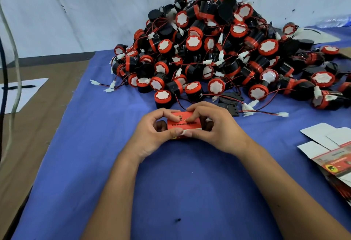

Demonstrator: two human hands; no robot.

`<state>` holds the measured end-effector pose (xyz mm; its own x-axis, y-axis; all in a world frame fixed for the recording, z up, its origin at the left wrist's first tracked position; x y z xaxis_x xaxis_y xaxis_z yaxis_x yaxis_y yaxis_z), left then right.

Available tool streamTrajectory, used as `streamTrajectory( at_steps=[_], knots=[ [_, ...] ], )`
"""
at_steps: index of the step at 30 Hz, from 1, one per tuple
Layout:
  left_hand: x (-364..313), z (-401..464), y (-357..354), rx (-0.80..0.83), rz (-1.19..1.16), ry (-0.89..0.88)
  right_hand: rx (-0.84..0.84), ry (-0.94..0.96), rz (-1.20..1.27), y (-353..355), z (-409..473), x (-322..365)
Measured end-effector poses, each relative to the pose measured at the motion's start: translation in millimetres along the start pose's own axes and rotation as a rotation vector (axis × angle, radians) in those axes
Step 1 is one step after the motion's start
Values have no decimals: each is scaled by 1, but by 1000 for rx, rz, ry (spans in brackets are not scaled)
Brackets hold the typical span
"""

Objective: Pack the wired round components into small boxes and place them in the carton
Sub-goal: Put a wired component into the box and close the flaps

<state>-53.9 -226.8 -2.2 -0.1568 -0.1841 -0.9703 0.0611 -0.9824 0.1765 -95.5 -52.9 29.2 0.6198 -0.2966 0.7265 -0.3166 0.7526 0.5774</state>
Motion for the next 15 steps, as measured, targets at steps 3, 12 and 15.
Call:
streamTrajectory(
  at_steps=[3, 12, 15],
  knots=[
    [-3, -1, -2, 41, 12, -35, -5, 35, -100, -3, 1, 3],
    [-7, -4, -3, 34, 213, -40, 41, 74, -269, -8, -1, 7],
    [-11, -3, -4, 21, 239, -59, -9, 93, -284, -6, -2, 10]
  ],
)
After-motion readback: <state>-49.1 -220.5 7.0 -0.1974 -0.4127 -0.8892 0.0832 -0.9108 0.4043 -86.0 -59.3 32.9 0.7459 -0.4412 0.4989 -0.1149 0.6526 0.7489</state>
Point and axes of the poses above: each hand's wrist, its own z-axis towards the middle knuckle, its own y-axis out of the back of the hand, x = y × z, the point moved 8 cm from there along z, towards the middle knuckle, and after that the axes turned 2 degrees about -y, right-handed, at the moved point
